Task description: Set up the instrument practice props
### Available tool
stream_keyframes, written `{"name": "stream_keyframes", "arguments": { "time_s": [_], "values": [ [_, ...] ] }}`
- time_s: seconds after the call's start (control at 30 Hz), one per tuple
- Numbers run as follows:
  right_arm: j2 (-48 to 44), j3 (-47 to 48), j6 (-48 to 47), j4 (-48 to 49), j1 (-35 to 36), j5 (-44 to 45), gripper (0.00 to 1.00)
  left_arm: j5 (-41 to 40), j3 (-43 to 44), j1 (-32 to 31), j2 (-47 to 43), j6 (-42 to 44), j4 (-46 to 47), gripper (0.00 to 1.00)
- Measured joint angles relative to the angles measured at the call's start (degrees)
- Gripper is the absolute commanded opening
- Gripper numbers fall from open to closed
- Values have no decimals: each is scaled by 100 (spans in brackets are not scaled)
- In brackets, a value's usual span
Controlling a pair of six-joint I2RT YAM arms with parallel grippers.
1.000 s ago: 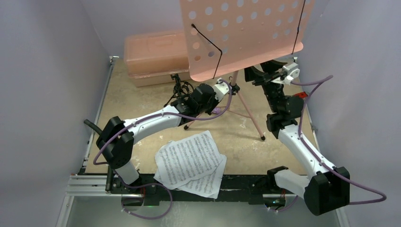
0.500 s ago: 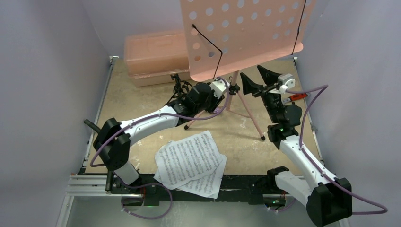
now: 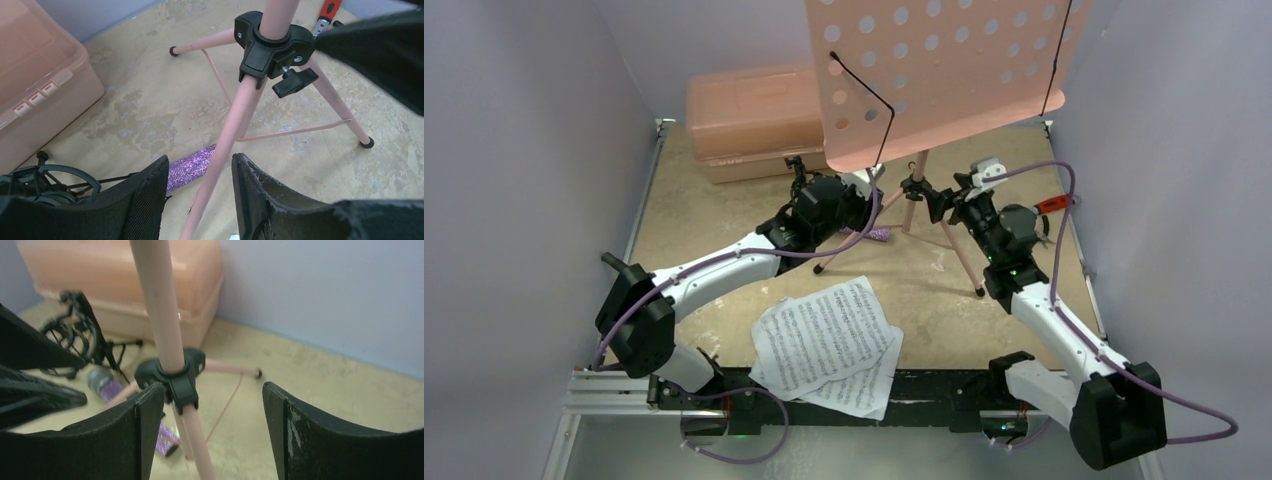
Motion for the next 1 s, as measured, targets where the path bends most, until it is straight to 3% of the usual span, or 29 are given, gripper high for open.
{"name": "stream_keyframes", "arguments": {
  "time_s": [0.1, 0.23, 0.67, 0.9, 1.0],
  "values": [
    [238, 85, -131, -470, 0, -46, 72, 149, -33, 68, 26, -66, 42, 46],
    [326, 85, -297, -907, -4, -162, 57, 400, -35, 94, 98, -138, 168, 46],
    [358, 83, -507, -1169, -2, -203, 54, 691, -37, 105, 509, 28, 157, 42],
    [428, 83, -640, -1178, -2, -313, 38, 855, 105, 105, 826, 212, 48, 37],
    [481, 83, -717, -1211, -2, -400, 36, 933, 219, 120, 918, 310, -24, 36]
  ]
}}
